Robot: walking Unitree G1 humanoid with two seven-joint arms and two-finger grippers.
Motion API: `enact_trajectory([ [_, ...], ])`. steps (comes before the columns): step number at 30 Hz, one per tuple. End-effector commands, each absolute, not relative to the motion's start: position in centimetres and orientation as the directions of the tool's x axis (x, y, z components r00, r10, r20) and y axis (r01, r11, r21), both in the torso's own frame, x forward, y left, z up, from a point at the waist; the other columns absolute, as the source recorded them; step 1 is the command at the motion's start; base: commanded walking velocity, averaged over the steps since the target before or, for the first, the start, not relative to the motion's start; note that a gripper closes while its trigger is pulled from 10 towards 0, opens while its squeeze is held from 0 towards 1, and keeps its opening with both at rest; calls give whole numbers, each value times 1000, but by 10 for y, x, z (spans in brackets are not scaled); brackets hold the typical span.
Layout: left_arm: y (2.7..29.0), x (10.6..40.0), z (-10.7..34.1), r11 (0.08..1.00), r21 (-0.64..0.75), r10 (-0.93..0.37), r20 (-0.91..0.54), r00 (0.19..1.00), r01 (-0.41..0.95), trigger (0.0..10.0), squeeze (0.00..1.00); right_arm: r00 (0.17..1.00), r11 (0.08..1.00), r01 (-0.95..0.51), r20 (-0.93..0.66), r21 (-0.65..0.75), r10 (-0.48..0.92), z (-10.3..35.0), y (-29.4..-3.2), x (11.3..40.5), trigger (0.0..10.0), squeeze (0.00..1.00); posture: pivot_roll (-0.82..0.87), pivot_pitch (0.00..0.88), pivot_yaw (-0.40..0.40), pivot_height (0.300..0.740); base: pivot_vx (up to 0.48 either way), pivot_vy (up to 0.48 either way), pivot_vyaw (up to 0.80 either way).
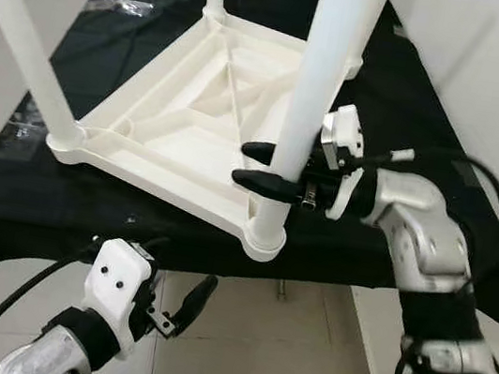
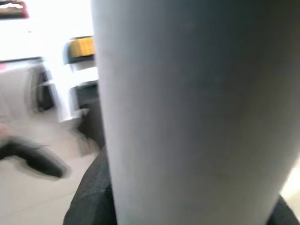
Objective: Building children table
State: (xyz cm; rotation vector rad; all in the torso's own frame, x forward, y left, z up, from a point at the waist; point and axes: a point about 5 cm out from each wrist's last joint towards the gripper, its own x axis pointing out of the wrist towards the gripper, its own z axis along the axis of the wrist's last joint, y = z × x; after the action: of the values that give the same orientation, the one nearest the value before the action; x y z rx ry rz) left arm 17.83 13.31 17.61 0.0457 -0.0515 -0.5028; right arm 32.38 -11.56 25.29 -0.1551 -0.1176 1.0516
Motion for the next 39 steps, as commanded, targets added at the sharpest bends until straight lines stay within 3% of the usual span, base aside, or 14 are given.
enact_trajectory([
  [1,135,176,174,874,50,-485,20,874,483,10000,0,900,888,-429,-159,-162,406,203,-140,313,0,0,40,242,-60,740,0,0,0],
  [7,136,179,174,874,54,-485,21,874,483,10000,0,952,941,-295,-138,-165,274,193,-119,281,0,0,38,229,-49,740,0,0,0],
  [15,136,181,174,873,60,-486,22,874,484,10000,0,930,920,-365,-24,-142,366,220,-89,308,0,0,46,218,-53,740,0,0,0],
  [16,136,181,174,874,61,-484,22,875,482,10000,0,937,927,-348,-10,-139,350,224,-89,308,2706,0,45,218,-52,740,0,0,0],
  [17,136,181,174,874,61,-484,22,875,482,10000,0,937,927,-348,-10,-139,350,224,-89,308,2706,0,45,218,-52,740,0,0,0],
  [18,137,182,174,875,62,-482,22,876,480,10000,0,937,929,-342,21,-142,348,230,-89,308,10000,0,44,218,-51,740,0,0,0],
  [19,137,182,174,875,62,-481,23,876,479,10000,0,921,918,-379,54,-113,386,237,-89,308,10000,773,44,218,-51,740,0,0,0],
  [20,137,182,174,875,62,-481,23,876,479,10000,0,921,918,-379,54,-113,386,237,-89,308,10000,773,44,218,-51,740,0,0,0],
  [21,136,182,174,875,61,-482,22,876,481,10000,0,882,889,-453,115,-59,457,250,-87,306,10000,1000,35,218,-49,740,0,0,0],
  [31,135,182,172,874,58,-484,17,875,482,10000,0,554,587,-796,214,-148,805,283,-94,305,10000,1000,45,216,-54,740,0,0,0],
  [32,135,182,172,875,58,-483,14,876,481,10000,0,460,487,-847,167,-215,872,284,-95,303,10000,753,44,216,-53,740,0,0,0],
  [33,135,182,172,875,58,-483,14,876,481,10000,0,460,487,-847,167,-215,872,284,-95,303,10000,753,44,216,-53,740,0,0,0],
  [34,135,182,171,875,60,-481,9,877,480,10000,0,364,381,-890,110,-251,925,283,-97,305,10000,0,47,216,-53,740,0,0,0],
  [39,136,181,171,878,65,-475,7,880,473,10000,0,208,211,-946,38,-247,977,283,-102,315,10000,0,59,216,-59,740,0,0,0],
])
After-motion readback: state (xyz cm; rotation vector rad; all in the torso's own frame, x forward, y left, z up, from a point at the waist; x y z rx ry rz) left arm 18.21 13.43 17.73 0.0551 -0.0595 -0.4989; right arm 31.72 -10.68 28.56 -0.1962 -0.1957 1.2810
